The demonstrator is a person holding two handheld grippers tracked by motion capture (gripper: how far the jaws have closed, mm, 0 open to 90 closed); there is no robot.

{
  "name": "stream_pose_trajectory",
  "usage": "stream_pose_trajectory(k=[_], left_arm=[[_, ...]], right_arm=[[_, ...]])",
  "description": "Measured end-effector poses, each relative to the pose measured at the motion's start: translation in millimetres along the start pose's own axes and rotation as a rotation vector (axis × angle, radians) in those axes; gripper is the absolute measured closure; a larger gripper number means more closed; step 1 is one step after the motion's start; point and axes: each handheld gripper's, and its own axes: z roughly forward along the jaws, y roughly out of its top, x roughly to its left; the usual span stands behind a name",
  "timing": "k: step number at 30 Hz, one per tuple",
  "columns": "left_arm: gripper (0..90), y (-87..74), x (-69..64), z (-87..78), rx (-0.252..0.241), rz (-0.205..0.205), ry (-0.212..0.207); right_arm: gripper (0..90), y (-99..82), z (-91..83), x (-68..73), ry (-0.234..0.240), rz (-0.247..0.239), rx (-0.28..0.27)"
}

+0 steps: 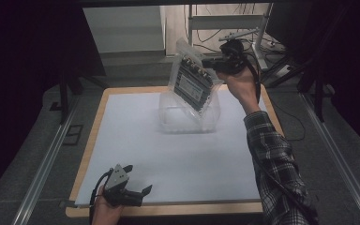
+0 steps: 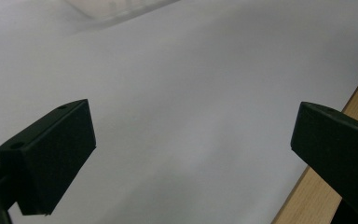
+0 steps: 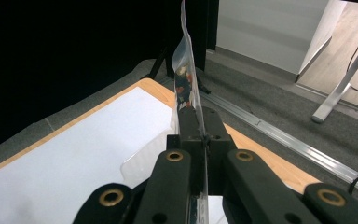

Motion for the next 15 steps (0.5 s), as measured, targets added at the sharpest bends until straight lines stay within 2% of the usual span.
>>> stream_pose_trajectory(k=[9, 15], left_arm=[[0.0, -0.5, 0.1, 0.1, 0.002, -0.002, -0.004], [0.0, -0.4, -0.1, 0.4, 0.008, 0.003, -0.002]], right_arm=[[88.8, -1.8, 23.8, 1.3, -0.011, -0.022, 0.027], [88.8, -7.2, 36.1, 1.6, -0.002, -0.027, 0.035]])
